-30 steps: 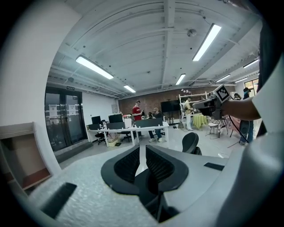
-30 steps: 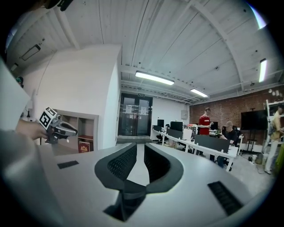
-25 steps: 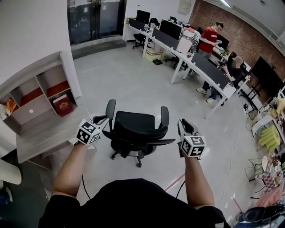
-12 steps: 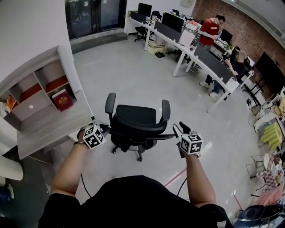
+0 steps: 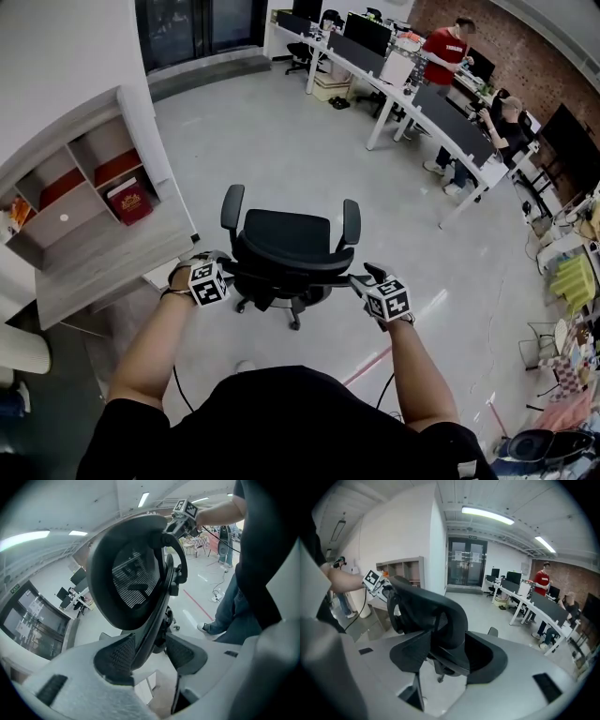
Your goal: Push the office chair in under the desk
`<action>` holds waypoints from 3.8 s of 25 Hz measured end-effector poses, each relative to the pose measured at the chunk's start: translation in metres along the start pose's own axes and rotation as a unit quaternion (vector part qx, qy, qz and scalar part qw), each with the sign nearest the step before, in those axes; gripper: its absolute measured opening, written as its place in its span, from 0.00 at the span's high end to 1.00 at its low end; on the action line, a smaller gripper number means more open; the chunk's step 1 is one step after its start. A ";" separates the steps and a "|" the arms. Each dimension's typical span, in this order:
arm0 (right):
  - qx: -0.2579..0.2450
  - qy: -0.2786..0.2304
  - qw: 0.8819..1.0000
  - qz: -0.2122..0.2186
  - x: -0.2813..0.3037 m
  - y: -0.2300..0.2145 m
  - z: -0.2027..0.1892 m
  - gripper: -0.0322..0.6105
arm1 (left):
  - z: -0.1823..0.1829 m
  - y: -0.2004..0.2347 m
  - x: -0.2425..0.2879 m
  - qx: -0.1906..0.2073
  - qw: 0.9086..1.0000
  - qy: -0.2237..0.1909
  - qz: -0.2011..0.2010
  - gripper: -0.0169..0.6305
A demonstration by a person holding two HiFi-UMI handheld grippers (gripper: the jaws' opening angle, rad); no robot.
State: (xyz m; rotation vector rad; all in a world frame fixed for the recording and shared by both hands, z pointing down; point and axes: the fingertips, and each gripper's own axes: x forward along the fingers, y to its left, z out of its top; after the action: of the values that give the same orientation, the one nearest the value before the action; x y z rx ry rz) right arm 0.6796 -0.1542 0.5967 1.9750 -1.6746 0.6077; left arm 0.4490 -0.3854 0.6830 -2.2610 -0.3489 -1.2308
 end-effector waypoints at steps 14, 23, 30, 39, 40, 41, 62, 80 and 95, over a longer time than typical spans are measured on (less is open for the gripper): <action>-0.226 0.144 0.963 0.019 0.047 0.012 -0.057 0.56 | 0.001 -0.001 0.043 0.040 0.998 0.045 -0.032 0.62; -0.319 0.177 0.931 0.028 0.068 0.014 -0.072 0.64 | 0.002 0.002 0.046 0.038 0.998 0.035 -0.024 0.70; -0.357 0.199 0.912 0.038 0.078 0.013 -0.080 0.67 | 0.004 0.001 0.047 0.043 0.999 0.019 -0.009 0.70; -0.347 0.200 0.915 0.042 0.080 0.014 -0.078 0.67 | 0.002 -0.002 0.049 0.024 0.999 0.023 -0.010 0.70; -0.347 0.200 0.915 0.042 0.080 0.014 -0.078 0.67 | 0.002 -0.002 0.048 0.023 0.999 0.023 -0.010 0.70; -0.346 0.200 0.916 0.042 0.079 0.014 -0.078 0.67 | 0.003 -0.002 0.047 0.021 0.999 0.023 -0.009 0.70; -0.373 0.160 0.912 0.063 0.073 0.003 -0.085 0.67 | 0.004 -0.019 0.055 0.064 0.994 0.092 -0.018 0.75; -0.368 0.154 0.914 0.069 0.057 0.012 -0.091 0.68 | 0.006 -0.036 0.049 0.075 0.991 0.111 -0.012 0.75; -0.346 0.169 0.921 0.060 0.024 0.070 -0.117 0.67 | -0.017 -0.087 0.018 0.081 0.992 0.095 -0.019 0.75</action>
State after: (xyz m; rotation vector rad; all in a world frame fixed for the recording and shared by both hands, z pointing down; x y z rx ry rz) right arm 0.6113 -0.1100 0.7086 1.1968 -1.5148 0.3054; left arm 0.4073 -0.3241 0.7344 -1.9904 -0.4047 -1.3732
